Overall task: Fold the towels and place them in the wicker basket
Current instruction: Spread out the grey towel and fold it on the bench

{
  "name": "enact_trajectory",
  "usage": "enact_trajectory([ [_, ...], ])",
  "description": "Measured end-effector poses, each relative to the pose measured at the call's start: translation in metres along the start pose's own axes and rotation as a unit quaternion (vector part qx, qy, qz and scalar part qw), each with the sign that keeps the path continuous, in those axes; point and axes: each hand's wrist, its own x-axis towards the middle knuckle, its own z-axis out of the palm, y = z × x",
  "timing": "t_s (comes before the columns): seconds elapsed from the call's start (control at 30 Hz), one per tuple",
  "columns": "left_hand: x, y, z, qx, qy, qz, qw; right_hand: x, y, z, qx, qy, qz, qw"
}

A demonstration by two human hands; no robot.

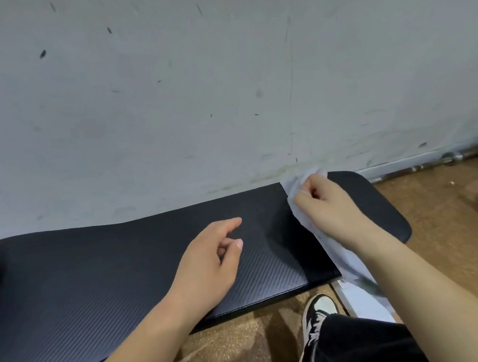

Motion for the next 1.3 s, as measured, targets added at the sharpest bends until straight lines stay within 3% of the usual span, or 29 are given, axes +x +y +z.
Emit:
enact_trajectory([
  [0.1,-0.001,0.004,-0.013,0.023,0.006,0.097,0.995,-0.034,-0.044,0.013,0.069,-0.149,-0.041,0.985],
  [0.2,0.001,0.014,-0.026,0.038,-0.047,0.161,0.985,-0.055,-0.072,0.02,0.121,-0.263,-0.094,0.952],
  [0.27,-0.001,0.021,-0.037,0.026,-0.075,0.146,0.986,-0.061,-0.082,0.019,0.133,-0.296,-0.12,0.938],
  [0.37,-0.005,0.024,-0.059,0.024,-0.1,0.065,0.993,-0.058,-0.088,0.015,0.103,-0.24,-0.162,0.952],
  [0.57,-0.012,0.028,-0.111,0.041,-0.107,-0.01,0.993,-0.043,-0.088,0.011,0.033,-0.06,-0.19,0.979],
  [0.83,-0.03,0.021,-0.182,0.098,-0.038,-0.059,0.993,-0.035,-0.087,0.003,0.184,0.161,-0.119,0.963],
  [1.0,-0.046,0.034,-0.193,0.043,0.009,-0.073,0.996,-0.042,-0.083,-0.002,0.153,0.178,-0.116,0.965],
  [1.13,-0.056,0.045,-0.196,-0.015,-0.016,-0.063,0.998,-0.047,-0.089,-0.014,0.281,0.135,-0.086,0.946],
  [1.3,-0.071,0.045,-0.204,-0.073,-0.121,-0.084,0.986,-0.049,-0.086,-0.037,0.307,0.098,-0.077,0.943],
])
